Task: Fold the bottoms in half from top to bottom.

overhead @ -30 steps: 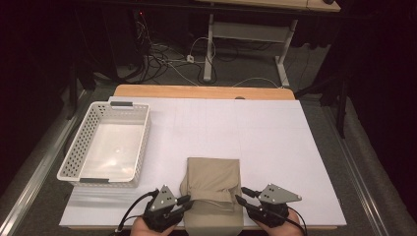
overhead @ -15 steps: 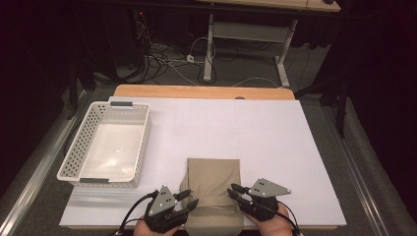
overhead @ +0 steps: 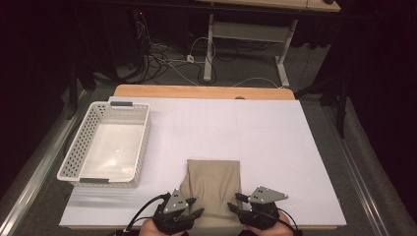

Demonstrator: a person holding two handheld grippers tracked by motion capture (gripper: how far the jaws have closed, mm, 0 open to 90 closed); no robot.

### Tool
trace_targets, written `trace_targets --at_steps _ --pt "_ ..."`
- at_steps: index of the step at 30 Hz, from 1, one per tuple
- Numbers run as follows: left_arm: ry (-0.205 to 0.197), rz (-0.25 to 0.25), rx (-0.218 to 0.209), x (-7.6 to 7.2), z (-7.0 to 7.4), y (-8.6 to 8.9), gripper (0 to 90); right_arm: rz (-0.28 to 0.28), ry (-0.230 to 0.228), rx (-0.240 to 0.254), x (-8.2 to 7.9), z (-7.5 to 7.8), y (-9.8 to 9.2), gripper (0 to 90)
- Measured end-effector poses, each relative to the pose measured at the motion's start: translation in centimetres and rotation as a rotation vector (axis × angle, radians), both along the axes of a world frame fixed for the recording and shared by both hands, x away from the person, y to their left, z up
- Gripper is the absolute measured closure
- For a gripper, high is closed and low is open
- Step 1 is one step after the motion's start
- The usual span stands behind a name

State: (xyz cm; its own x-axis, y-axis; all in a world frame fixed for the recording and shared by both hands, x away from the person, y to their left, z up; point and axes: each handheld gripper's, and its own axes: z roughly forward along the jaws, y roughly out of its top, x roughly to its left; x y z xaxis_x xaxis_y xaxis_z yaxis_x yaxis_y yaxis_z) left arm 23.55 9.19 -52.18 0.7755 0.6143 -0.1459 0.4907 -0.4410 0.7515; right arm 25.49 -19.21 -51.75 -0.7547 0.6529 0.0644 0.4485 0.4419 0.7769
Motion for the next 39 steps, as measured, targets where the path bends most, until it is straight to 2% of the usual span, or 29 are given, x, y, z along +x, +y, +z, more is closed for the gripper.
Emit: trace_targets --at_steps 1,5,7,8,9,12,14,18,21,23,25,28,29,31,33,34,36,39 --pt "0.003 -0.001 0.009 0.0 -0.1 0.0 59.6 0.010 0.004 0.002 -0.1 -0.1 0.1 54.3" --pt "0.005 0.003 -0.002 0.1 -0.3 -0.2 65.8 0.029 0.026 0.014 -0.1 -0.3 0.3 56.6" --pt "0.003 0.004 0.002 0.1 -0.2 -0.3 67.0 0.047 0.055 0.041 0.0 -0.4 0.3 64.6" --pt "0.004 0.005 0.002 0.1 -0.2 -0.3 67.1 0.064 0.068 0.055 0.0 -0.4 0.3 71.6" --pt "0.009 0.004 -0.002 0.1 0.0 -0.3 67.4 0.078 0.069 0.058 0.0 -0.4 0.3 75.5" --pt "0.011 -0.001 -0.028 -0.3 0.9 0.0 67.8 0.096 0.005 0.004 -0.6 0.2 0.6 83.0" --pt "0.012 -0.020 -0.030 -1.2 1.6 -0.1 67.8 0.101 -0.007 0.019 -1.0 0.8 0.5 84.6" --pt "0.020 -0.047 -0.034 -2.9 2.1 -0.1 67.1 0.122 -0.006 0.037 -2.4 1.5 -0.2 83.6" --pt "0.013 -0.038 -0.070 -2.8 2.3 0.5 58.4 0.128 0.005 0.039 -3.1 1.4 -0.6 69.8" --pt "-0.003 -0.006 -0.098 -2.3 2.4 1.1 49.9 0.123 -0.003 0.048 -2.9 1.5 -0.7 62.8" --pt "-0.023 0.019 -0.107 -1.7 2.5 1.7 44.0 0.097 -0.015 0.063 -2.4 1.7 -0.8 55.4" --pt "-0.031 0.056 -0.106 -0.1 2.4 2.3 40.2 0.050 -0.026 0.080 -1.5 1.8 -1.1 48.8" --pt "-0.026 0.067 -0.097 0.7 2.3 2.3 36.5 0.031 -0.029 0.084 -1.0 1.8 -1.2 48.0" --pt "-0.029 0.088 -0.058 2.4 2.1 2.1 36.0 -0.008 -0.041 0.077 0.1 1.9 -1.4 47.5" --pt "0.013 0.124 -0.039 4.3 1.7 1.9 31.4 -0.045 -0.040 0.059 1.4 1.7 -1.5 47.5" --pt "0.023 0.137 -0.024 5.3 1.5 1.7 31.0 -0.064 -0.038 0.048 2.2 1.6 -1.5 47.5" --pt "0.029 0.178 -0.024 6.9 1.2 1.4 30.9 -0.104 -0.026 0.032 3.7 1.2 -1.5 46.8" --pt "0.095 0.218 -0.002 9.2 0.4 1.0 25.8 -0.146 0.003 0.021 6.1 0.6 -1.2 41.1"
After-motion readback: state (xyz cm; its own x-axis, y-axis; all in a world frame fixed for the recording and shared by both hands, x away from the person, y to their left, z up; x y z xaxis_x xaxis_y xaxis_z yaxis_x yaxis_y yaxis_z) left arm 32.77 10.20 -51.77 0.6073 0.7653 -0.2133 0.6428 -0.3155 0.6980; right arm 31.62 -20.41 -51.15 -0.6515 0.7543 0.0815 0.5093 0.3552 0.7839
